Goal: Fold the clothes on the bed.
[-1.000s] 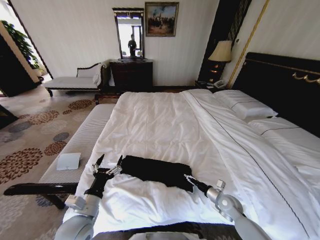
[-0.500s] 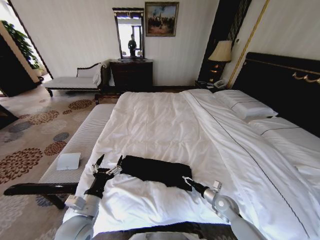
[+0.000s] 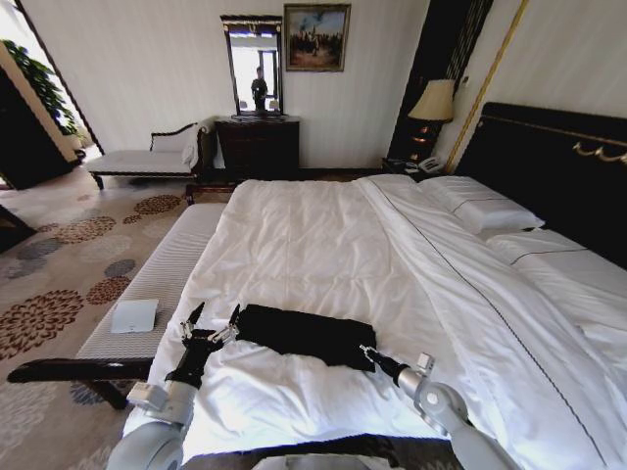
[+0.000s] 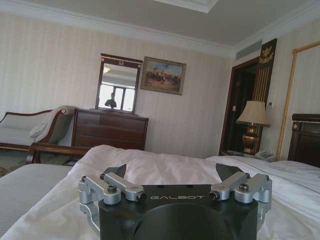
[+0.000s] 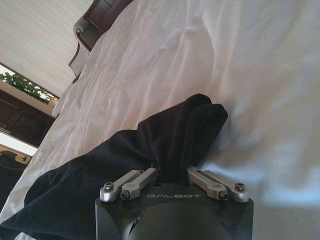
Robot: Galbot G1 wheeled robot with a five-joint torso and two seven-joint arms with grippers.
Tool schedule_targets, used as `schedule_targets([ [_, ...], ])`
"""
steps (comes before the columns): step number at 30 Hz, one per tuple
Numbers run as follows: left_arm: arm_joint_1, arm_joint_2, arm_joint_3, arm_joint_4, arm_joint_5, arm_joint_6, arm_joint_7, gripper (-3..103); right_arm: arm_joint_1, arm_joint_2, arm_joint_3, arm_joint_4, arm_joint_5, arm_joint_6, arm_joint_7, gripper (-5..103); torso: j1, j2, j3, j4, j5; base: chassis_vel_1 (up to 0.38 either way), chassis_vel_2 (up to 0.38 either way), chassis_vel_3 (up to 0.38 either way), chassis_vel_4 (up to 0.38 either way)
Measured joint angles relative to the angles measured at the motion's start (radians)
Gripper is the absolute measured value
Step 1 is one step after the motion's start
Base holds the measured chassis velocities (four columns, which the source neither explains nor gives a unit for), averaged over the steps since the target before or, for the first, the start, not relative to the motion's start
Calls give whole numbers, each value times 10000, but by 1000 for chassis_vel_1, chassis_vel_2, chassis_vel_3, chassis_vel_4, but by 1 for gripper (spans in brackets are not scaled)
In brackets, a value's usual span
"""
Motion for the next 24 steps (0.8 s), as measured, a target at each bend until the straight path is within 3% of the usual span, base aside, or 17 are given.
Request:
schedule_targets([
  [11,0,0,0,0,0,-1,6,100,-804,-791,817,959,-788,-1,301,6,0,2,0,-1,-1,0,0,0,0],
  [15,0,0,1,0,0,-1,7,100,-1214,-1489,1482,976,-1210,76,368,6,0,2,0,-3,0,0,0,0,0],
  [21,0,0,1,0,0,-2,7,100,-1581,-2165,2364,918,-1104,76,395,6,0,2,1,-1,2,0,0,0,0],
  [24,0,0,0,1,0,-2,7,100,-1957,-2865,2772,840,-1560,169,233,6,0,2,0,-4,2,0,0,0,0],
])
